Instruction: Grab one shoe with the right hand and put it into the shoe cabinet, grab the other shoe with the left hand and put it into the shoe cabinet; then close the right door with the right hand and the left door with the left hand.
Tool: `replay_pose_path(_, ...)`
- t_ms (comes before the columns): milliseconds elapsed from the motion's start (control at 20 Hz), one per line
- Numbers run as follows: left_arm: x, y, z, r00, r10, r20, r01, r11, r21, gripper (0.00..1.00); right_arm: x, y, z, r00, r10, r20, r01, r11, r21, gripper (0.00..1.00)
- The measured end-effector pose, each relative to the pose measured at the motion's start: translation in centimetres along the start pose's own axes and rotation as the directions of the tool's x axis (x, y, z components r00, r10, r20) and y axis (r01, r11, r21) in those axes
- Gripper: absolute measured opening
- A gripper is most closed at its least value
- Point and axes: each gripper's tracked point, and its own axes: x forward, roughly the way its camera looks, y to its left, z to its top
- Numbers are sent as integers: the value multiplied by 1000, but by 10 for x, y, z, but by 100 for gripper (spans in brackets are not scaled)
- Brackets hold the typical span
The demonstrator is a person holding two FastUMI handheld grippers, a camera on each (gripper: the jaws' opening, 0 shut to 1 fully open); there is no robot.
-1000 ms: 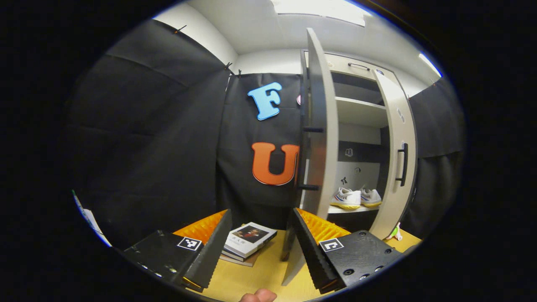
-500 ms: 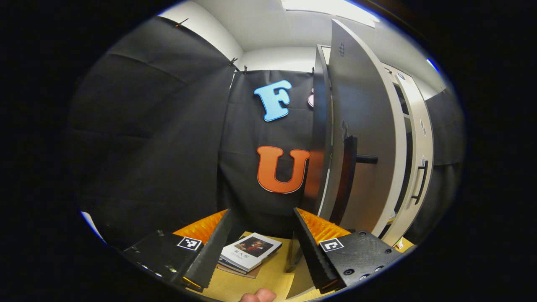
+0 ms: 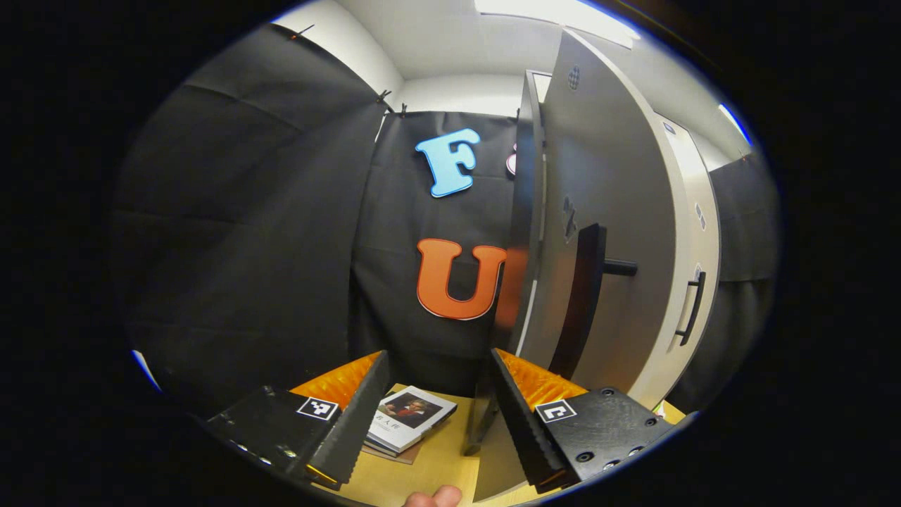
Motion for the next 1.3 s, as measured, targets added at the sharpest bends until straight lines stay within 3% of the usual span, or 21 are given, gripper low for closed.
replay_pose_path(100, -3, -25, -1, 999, -40, 2, 40, 999, 11, 86, 0, -3, 3, 1000, -4, 5, 4, 1000, -10, 93)
replay_pose_path(500, 16, -134, -14, 979, -205, -9, 205, 979, -21, 86, 5, -34, 2, 999, -48, -3, 48, 999, -1, 96)
replay_pose_path(850, 27, -147, -23, 986, -169, -11, 169, 986, 0, 86, 6, -59, 6, 996, -93, 5, 93, 996, 6, 96)
replay_pose_path(1000, 8, -144, -23, 984, -176, -3, 176, 984, -12, 86, 10, -62, 10, 996, -92, 9, 92, 996, 10, 93)
replay_pose_path(1300, -54, -166, -30, 976, -212, 41, 211, 977, 27, 86, 15, -61, 22, 997, -68, 37, 67, 998, 21, 96)
